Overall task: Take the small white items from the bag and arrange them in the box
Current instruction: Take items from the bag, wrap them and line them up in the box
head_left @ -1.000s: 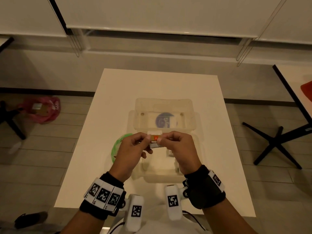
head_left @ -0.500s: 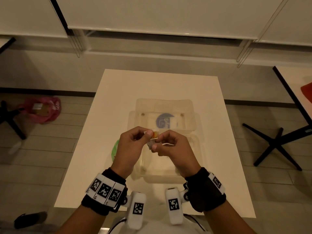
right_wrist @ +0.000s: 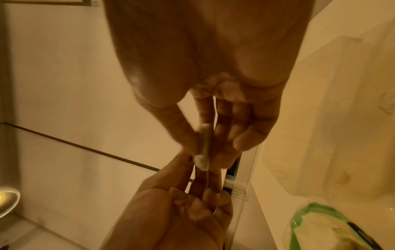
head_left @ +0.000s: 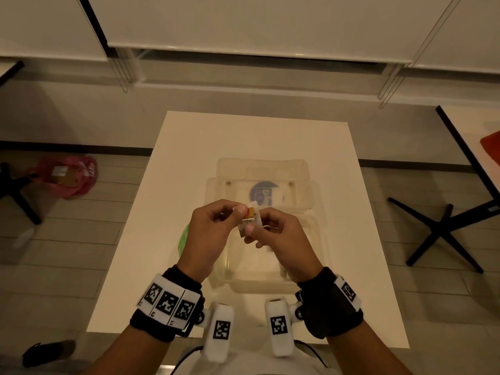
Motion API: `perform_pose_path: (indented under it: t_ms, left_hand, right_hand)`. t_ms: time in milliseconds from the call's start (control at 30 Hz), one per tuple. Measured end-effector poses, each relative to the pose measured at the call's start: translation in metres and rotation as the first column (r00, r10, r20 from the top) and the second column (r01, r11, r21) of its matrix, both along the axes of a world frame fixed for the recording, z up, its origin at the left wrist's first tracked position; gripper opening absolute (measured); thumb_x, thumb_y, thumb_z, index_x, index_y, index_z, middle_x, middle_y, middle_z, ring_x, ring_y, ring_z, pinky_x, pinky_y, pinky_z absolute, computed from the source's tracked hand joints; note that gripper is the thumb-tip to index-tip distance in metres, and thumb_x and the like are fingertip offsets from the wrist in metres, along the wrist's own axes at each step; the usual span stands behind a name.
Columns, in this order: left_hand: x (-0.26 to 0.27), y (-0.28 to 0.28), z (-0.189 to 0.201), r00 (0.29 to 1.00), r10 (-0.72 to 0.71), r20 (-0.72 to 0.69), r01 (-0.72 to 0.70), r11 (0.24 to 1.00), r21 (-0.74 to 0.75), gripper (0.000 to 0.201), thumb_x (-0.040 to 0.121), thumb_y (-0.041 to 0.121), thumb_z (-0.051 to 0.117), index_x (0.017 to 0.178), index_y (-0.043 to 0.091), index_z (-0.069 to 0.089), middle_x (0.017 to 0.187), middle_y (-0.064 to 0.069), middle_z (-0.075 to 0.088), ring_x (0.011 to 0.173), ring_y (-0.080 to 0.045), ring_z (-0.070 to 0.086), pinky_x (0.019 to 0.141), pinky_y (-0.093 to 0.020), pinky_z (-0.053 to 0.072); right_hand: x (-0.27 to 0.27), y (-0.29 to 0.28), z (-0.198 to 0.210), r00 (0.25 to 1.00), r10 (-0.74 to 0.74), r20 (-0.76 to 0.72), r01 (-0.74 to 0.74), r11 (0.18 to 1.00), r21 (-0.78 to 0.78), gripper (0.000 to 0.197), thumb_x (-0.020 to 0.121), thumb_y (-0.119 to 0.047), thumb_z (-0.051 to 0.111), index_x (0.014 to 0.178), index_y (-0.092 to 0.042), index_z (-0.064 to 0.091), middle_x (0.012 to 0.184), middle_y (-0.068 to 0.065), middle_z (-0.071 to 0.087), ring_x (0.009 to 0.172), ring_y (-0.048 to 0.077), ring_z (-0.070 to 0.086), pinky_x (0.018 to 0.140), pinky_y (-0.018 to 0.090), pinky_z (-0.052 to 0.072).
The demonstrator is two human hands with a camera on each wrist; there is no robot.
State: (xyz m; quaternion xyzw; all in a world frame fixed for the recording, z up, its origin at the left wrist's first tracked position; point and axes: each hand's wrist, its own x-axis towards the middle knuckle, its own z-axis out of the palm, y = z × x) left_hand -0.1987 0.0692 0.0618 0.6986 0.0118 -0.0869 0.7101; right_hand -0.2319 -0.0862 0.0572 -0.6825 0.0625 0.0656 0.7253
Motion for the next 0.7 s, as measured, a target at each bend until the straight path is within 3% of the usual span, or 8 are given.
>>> perform_pose_path:
  t_ms: [133,233,367,533,600,700]
  left_hand:
    - [0.0,-0.003,0.0,1.0,0.026,-0.014,-0.026,1.0,-0.001,0.011,0.092,0.012,0.068,0.092,0.003,0.075,0.081,-0.007,0.071,0.063,-0.001,0.058,0.061,-0.01,0.044]
    - [0.002,-0.001,-0.003,0.998,0.062,-0.015,-0.062,0.998,0.029,0.007,0.09,0.014,0.072,0.088,0.009,0.076,0.08,-0.005,0.071,0.067,-0.006,0.061,0.063,-0.015,0.047]
    - [0.002,0.0,-0.004,0.999,0.046,0.019,-0.047,0.997,0.068,0.005,0.087,0.015,0.076,0.087,0.01,0.076,0.085,-0.011,0.074,0.078,-0.018,0.068,0.079,-0.031,0.057]
    - [0.001,0.0,-0.002,0.999,-0.021,-0.03,0.022,0.999,0.043,0.015,0.09,0.023,0.071,0.091,0.008,0.075,0.084,-0.007,0.074,0.068,-0.008,0.063,0.062,-0.012,0.046]
    - [0.001,0.001,-0.003,0.997,-0.059,-0.044,0.061,0.997,0.051,0.006,0.091,0.014,0.071,0.086,0.011,0.073,0.077,-0.001,0.072,0.065,-0.005,0.062,0.06,-0.009,0.044]
    - [0.0,0.002,-0.007,0.996,-0.077,-0.042,0.08,0.994,0.08,0.012,0.089,0.004,0.072,0.079,0.011,0.069,0.068,0.005,0.068,0.064,-0.005,0.063,0.061,-0.011,0.045]
  right_hand:
    - [0.002,-0.001,-0.007,0.999,-0.026,0.039,0.028,0.997,-0.067,0.012,0.084,0.002,0.07,0.092,-0.005,0.07,0.088,0.009,0.075,0.077,0.018,0.066,0.069,0.027,0.051]
    - [0.001,-0.001,-0.007,0.999,0.017,0.037,-0.014,0.996,-0.088,0.014,0.082,0.0,0.073,0.095,-0.006,0.071,0.092,0.007,0.076,0.086,0.027,0.07,0.078,0.036,0.055]
    - [0.006,-0.004,-0.004,1.0,-0.018,0.015,0.019,0.999,-0.042,0.011,0.091,-0.014,0.069,0.09,-0.004,0.07,0.081,0.006,0.069,0.075,0.015,0.06,0.068,0.024,0.047]
    - [0.012,-0.005,-0.005,0.995,-0.093,0.04,0.096,0.993,-0.069,0.008,0.091,-0.01,0.069,0.086,-0.003,0.069,0.075,0.006,0.064,0.067,0.008,0.056,0.061,0.015,0.043]
    - [0.013,-0.006,-0.004,0.993,-0.108,0.04,0.11,0.992,-0.056,0.006,0.09,-0.008,0.07,0.088,-0.002,0.069,0.075,0.006,0.063,0.066,0.007,0.057,0.06,0.014,0.044]
    - [0.014,-0.01,-0.003,0.99,-0.14,0.031,0.142,0.989,-0.051,0.008,0.089,-0.008,0.07,0.09,-0.001,0.068,0.078,0.008,0.063,0.068,0.007,0.057,0.06,0.013,0.045]
